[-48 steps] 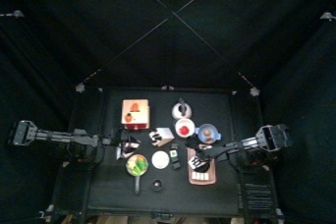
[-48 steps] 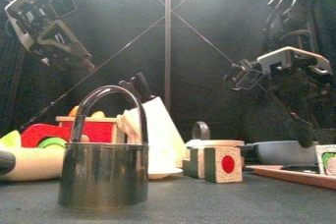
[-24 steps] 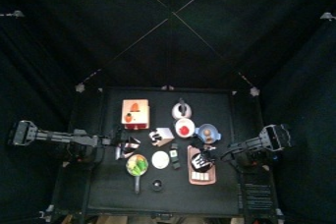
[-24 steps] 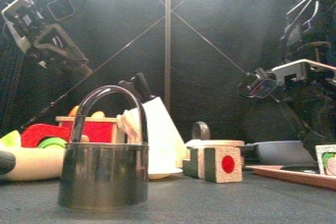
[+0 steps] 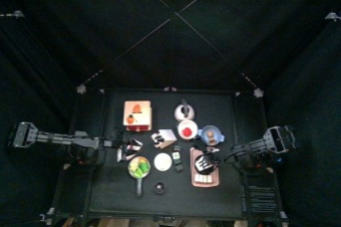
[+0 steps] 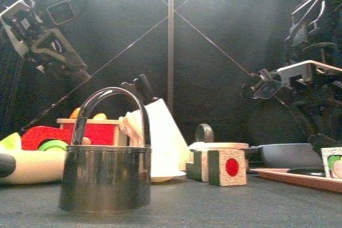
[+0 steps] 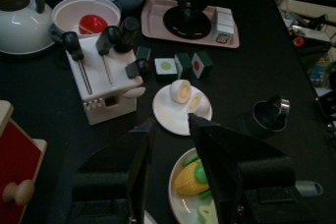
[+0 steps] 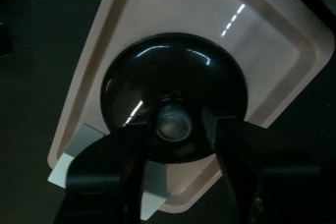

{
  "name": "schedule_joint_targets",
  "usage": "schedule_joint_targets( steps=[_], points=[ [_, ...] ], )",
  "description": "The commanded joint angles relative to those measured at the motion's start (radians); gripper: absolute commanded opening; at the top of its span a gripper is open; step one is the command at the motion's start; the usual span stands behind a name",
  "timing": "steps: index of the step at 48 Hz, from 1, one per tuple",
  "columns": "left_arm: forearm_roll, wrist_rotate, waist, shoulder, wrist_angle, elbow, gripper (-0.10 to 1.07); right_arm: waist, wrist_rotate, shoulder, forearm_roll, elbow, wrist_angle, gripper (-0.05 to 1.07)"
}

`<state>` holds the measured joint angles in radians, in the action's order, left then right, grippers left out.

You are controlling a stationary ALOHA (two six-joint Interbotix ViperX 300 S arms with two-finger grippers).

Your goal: Grab pot lid

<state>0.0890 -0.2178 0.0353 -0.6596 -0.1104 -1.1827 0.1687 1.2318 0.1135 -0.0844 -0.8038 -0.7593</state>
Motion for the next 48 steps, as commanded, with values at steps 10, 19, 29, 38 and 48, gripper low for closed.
schedule_joint_targets(
  steps=[10,19,29,38,48],
  points=[
    [-0.005,0.0,0.002,0.0,-0.003,0.012,0.75,0.003,-0.002,0.025,-0.005,0.021,-0.003,0.71],
    [-0.005,0.0,0.002,0.0,-0.003,0.009,0.75,0.005,-0.003,0.048,-0.014,0.048,-0.04,0.71],
    [-0.005,0.0,0.002,0.0,-0.003,0.009,0.75,0.005,-0.003,0.067,-0.028,0.058,-0.061,0.71],
    [-0.005,0.0,0.002,0.0,-0.002,0.006,0.75,0.005,-0.003,0.075,-0.037,0.063,-0.061,0.71],
    [-0.02,0.002,-0.005,0.0,-0.002,0.008,0.75,0.005,-0.006,0.075,-0.037,0.064,-0.06,0.71]
  ],
)
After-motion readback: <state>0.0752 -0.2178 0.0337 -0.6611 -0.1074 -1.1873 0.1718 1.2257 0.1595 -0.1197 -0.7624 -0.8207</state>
